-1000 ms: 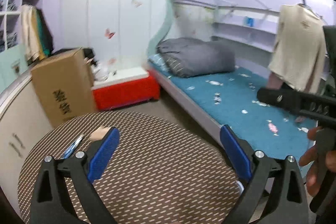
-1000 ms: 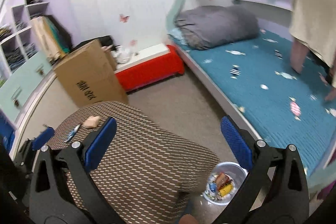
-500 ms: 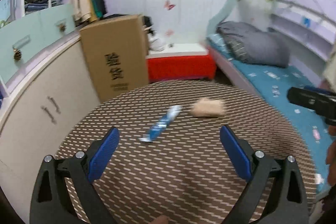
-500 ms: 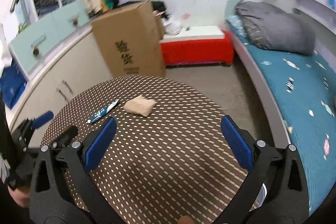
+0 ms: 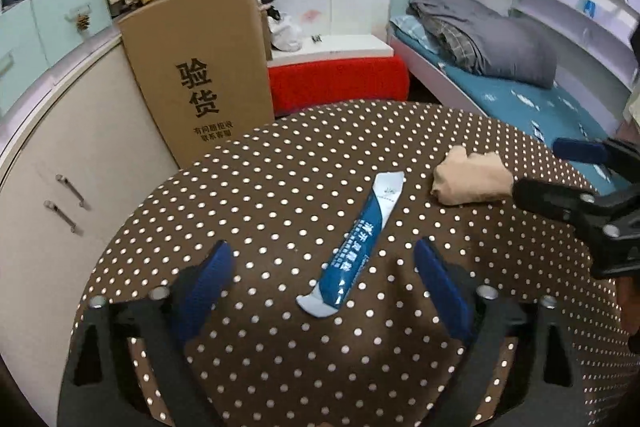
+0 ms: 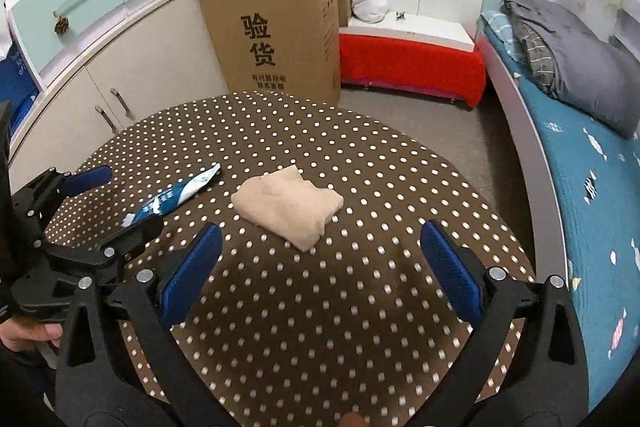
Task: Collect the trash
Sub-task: 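Grasp the blue toothpaste tube with the left tool while the right tool grasps the beige cloth, then carry the tube and cloth over the bin and open both tools to drop them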
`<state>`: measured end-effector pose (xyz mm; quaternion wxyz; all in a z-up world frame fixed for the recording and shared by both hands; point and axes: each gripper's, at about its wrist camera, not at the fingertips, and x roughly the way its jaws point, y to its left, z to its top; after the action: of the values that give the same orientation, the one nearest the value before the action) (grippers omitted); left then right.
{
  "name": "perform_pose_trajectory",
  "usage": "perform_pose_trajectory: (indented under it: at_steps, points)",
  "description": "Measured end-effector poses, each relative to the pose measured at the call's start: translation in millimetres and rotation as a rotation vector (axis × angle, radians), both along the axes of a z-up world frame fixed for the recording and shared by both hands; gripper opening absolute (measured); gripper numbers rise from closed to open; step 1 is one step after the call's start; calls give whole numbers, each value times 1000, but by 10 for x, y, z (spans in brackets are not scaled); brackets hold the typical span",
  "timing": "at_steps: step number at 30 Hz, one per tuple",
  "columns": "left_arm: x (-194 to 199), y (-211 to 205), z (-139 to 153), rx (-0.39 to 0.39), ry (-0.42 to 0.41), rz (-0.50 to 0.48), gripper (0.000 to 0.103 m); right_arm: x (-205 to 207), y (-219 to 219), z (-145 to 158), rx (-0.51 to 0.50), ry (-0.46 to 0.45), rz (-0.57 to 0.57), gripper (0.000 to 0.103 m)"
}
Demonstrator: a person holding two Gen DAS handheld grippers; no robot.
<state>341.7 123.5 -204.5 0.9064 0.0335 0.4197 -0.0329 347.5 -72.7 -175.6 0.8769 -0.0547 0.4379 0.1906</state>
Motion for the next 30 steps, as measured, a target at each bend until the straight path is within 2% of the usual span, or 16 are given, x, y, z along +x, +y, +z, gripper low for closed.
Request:
perform_pose_trajectory:
  at_steps: [3, 5, 7, 9, 11, 15, 24, 30]
  points:
    - [91, -32, -71, -12, 33, -22, 70, 83, 103, -79, -20, 9, 34, 97]
    - [132, -66, -110, -7, 41, -33, 66, 139, 207, -136, -38, 12, 53, 97]
    - [148, -98, -114, -9, 37, -34, 57, 165, 278, -179, -46, 14, 68, 87]
    - [161, -84, -104, -7, 29, -16, 28, 194, 334, -218, -33, 30, 79, 56]
    - [186, -53, -90, -30, 36, -7, 15, 168, 370, -225, -37, 16, 74, 50]
    - [113, -1, -92, -81, 40, 8, 13, 41, 292, -209, 0, 21, 66, 36]
    - [-450, -31, 44, -217, 10, 40, 12, -593, -344, 8, 155, 31, -36, 35]
    - [-884, -242, 268, -267, -29, 9, 12, -1069, -842, 223, 193, -4, -114, 35]
